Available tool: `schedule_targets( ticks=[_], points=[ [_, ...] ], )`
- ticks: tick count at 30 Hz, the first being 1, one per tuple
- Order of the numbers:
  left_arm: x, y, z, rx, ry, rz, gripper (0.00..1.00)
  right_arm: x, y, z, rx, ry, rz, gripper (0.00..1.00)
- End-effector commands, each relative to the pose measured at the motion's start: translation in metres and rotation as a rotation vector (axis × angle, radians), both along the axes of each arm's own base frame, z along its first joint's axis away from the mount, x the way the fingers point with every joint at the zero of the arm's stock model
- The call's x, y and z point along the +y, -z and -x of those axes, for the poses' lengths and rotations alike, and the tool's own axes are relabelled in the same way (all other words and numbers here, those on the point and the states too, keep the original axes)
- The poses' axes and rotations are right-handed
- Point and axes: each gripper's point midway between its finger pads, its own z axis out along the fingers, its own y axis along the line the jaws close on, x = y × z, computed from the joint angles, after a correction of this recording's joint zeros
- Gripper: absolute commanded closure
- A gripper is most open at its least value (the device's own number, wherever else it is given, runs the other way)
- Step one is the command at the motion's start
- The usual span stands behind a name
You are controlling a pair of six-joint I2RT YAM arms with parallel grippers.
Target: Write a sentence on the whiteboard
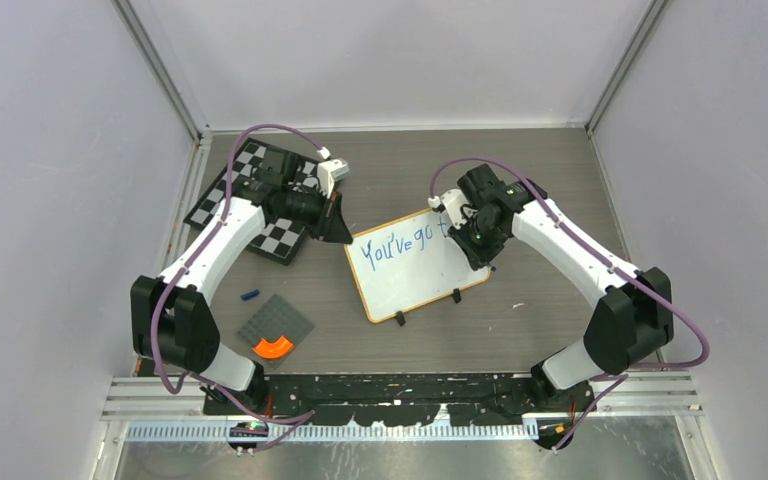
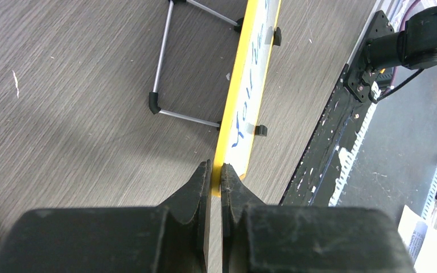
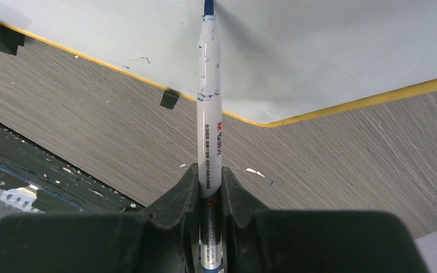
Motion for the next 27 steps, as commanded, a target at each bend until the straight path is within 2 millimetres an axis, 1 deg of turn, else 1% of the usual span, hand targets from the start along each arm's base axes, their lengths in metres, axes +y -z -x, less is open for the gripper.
schedule_targets(
  ticks=[1, 6, 10, 14, 17, 21, 23, 24, 25, 27],
  points=[
    [-0.002, 0.010, 0.004, 0.015, 0.017, -0.028, 1.00, -0.003, -0.022, -0.008, -0.093, -0.005, -0.003, 1.00],
    [-0.002, 0.009, 0.004, 0.012, 0.015, -0.029, 1.00, -0.007, -0.032, -0.017, -0.135, 0.006, 0.018, 1.00],
    [-0.003, 0.010, 0.006, 0.017, 0.020, -0.029, 1.00, -0.005, -0.041, -0.020, -0.152, 0.001, 0.005, 1.00],
    [-0.003, 0.008, 0.007, 0.012, 0.022, -0.029, 1.00, 0.003, -0.054, -0.017, -0.153, -0.021, -0.042, 1.00],
    [-0.004, 0.007, 0.008, 0.010, 0.024, -0.024, 0.99, 0.015, -0.065, -0.005, -0.141, -0.058, -0.107, 1.00],
    [-0.008, 0.001, 0.013, 0.015, 0.048, 0.013, 0.83, 0.037, -0.072, 0.019, -0.107, -0.123, -0.203, 1.00],
    [-0.010, -0.002, 0.014, 0.016, 0.052, 0.027, 0.68, 0.049, -0.071, 0.031, -0.085, -0.161, -0.245, 1.00],
    [-0.010, -0.003, 0.015, 0.017, 0.054, 0.032, 0.64, 0.054, -0.070, 0.036, -0.073, -0.175, -0.258, 1.00],
    [-0.011, -0.004, 0.016, 0.020, 0.057, 0.038, 0.60, 0.058, -0.069, 0.041, -0.064, -0.191, -0.270, 1.00],
    [-0.012, -0.004, 0.017, 0.028, 0.060, 0.047, 0.56, 0.068, -0.066, 0.050, -0.048, -0.223, -0.291, 1.00]
  ],
)
